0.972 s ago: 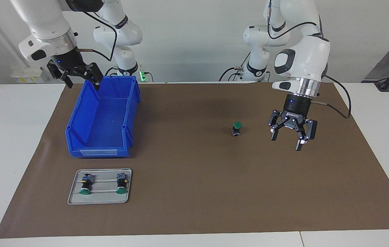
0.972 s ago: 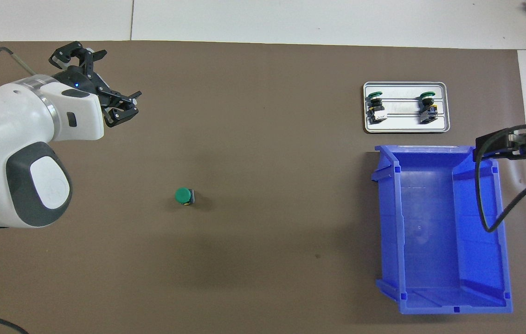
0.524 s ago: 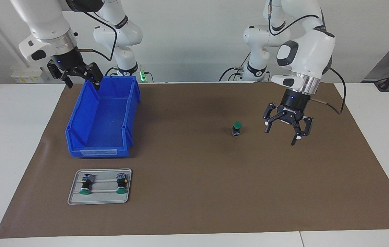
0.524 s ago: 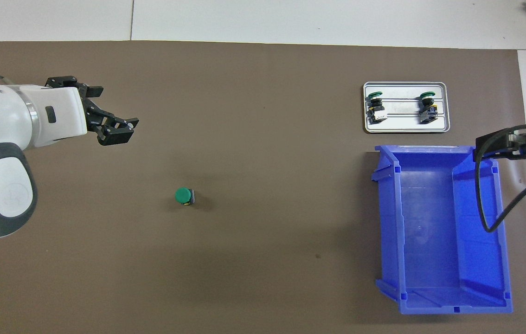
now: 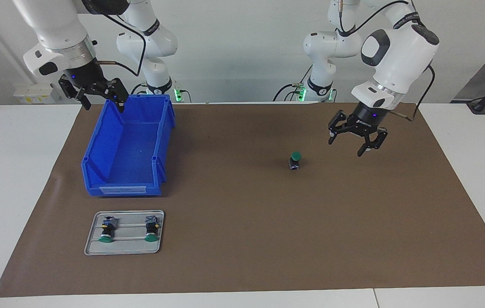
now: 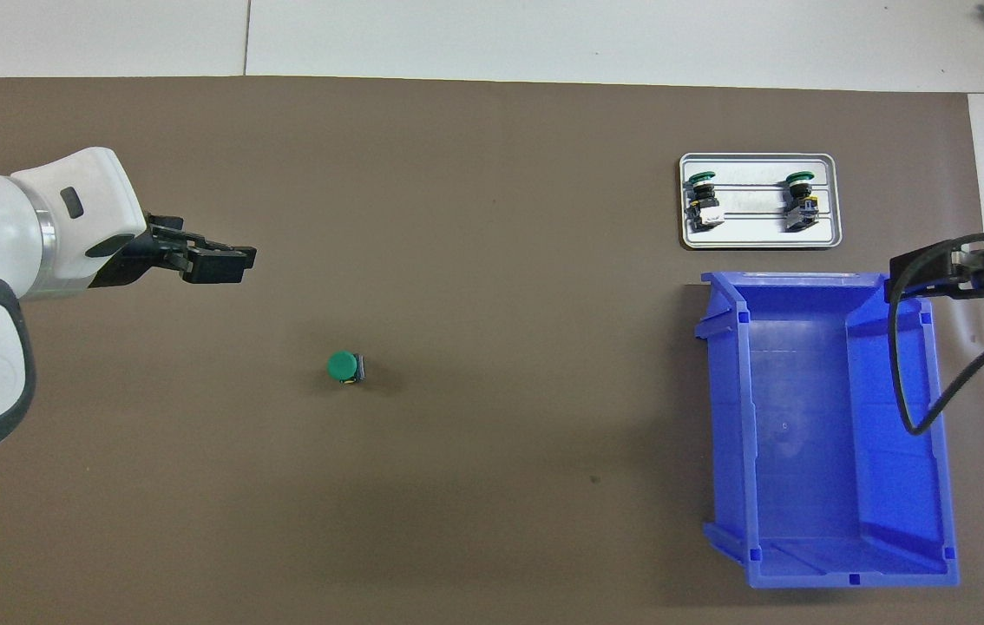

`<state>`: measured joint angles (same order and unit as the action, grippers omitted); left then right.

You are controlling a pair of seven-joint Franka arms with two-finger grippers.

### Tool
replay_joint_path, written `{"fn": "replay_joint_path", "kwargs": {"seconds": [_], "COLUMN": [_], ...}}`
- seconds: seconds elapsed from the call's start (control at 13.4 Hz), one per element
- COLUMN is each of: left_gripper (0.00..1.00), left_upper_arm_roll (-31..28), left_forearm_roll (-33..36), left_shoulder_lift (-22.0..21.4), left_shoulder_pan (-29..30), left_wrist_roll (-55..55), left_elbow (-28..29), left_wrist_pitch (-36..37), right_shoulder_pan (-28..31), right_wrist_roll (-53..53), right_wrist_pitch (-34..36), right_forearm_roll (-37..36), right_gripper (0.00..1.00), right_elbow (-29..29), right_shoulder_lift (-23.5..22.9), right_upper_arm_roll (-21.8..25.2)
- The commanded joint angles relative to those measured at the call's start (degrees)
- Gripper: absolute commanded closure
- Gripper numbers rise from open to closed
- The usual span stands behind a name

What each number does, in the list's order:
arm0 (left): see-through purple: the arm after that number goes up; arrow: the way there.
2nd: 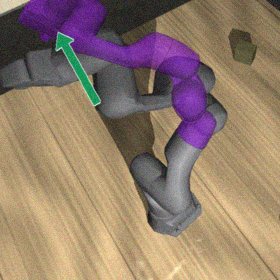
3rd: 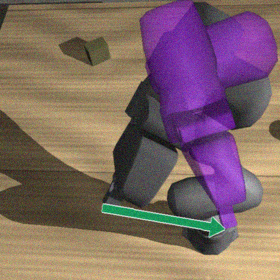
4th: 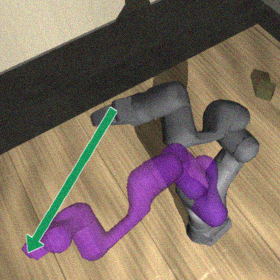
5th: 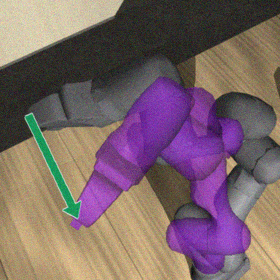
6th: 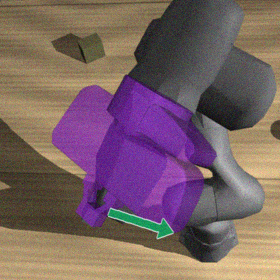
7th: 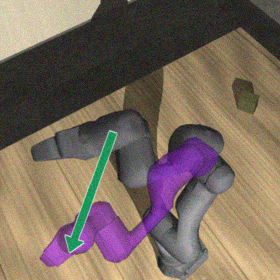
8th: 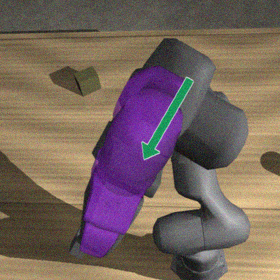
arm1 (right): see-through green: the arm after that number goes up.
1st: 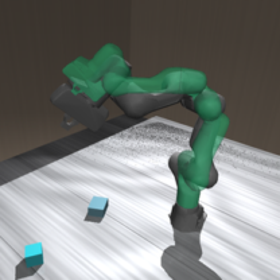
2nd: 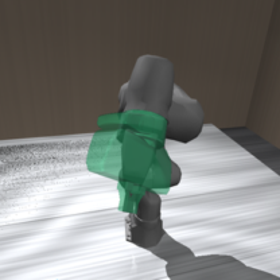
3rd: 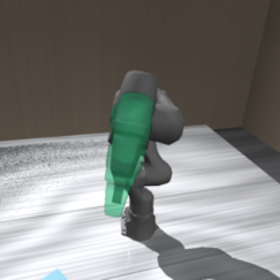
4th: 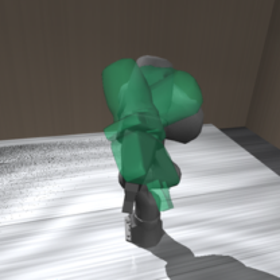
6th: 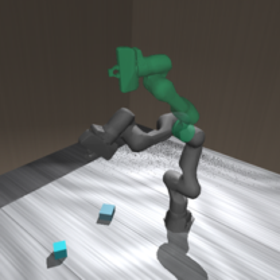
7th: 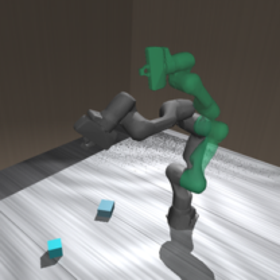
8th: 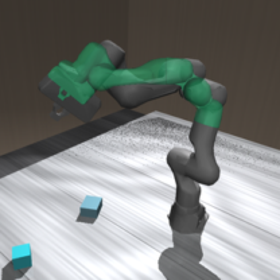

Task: Place and press button with both arms
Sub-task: 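Bring the left gripper back above the green button, then press down on the button top with the closed left gripper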

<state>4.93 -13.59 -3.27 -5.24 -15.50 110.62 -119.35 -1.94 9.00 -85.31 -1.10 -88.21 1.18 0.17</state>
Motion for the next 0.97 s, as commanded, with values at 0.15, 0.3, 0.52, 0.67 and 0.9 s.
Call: {"fn": "replay_joint_path", "kwargs": {"seconds": [0.15, 0.3, 0.52, 0.67, 0.9], "left_gripper": [0.0, 0.0, 0.0, 0.09, 0.14], "left_upper_arm_roll": [1.75, 1.75, 1.84, 1.92, 1.84], "left_forearm_roll": [12.8, 12.8, 12.8, 12.8, 12.8], "left_shoulder_lift": [-2.44, -3.23, -4.55, -4.99, -3.33], "left_shoulder_pan": [-1.7, -4.33, -5.66, -7.14, -9.08], "left_wrist_roll": [17.14, 22.77, 27.62, 31.74, 33.52], "left_elbow": [1.09, 2.75, 5.74, 8.63, 9.52], "left_wrist_pitch": [5.88, 4.75, 2.82, -0.43, -2.29], "right_shoulder_pan": [0.44, 0.36, 0.35, 0.44, 0.35], "right_wrist_roll": [-1.26, -1.26, -1.26, -1.26, -1.26], "right_wrist_pitch": [-0.29, -0.29, -0.29, -0.29, -0.29], "right_forearm_roll": [1.01, 1.01, 1.01, 1.01, 1.01], "right_gripper": [0.0, 0.0, 0.0, 0.0, 0.0], "right_elbow": [-1.43, -1.43, -1.43, -1.43, -1.43], "right_shoulder_lift": [1.37, 1.37, 1.37, 1.37, 1.37], "right_upper_arm_roll": [-0.08, -0.08, -0.08, -0.08, -0.08]}}
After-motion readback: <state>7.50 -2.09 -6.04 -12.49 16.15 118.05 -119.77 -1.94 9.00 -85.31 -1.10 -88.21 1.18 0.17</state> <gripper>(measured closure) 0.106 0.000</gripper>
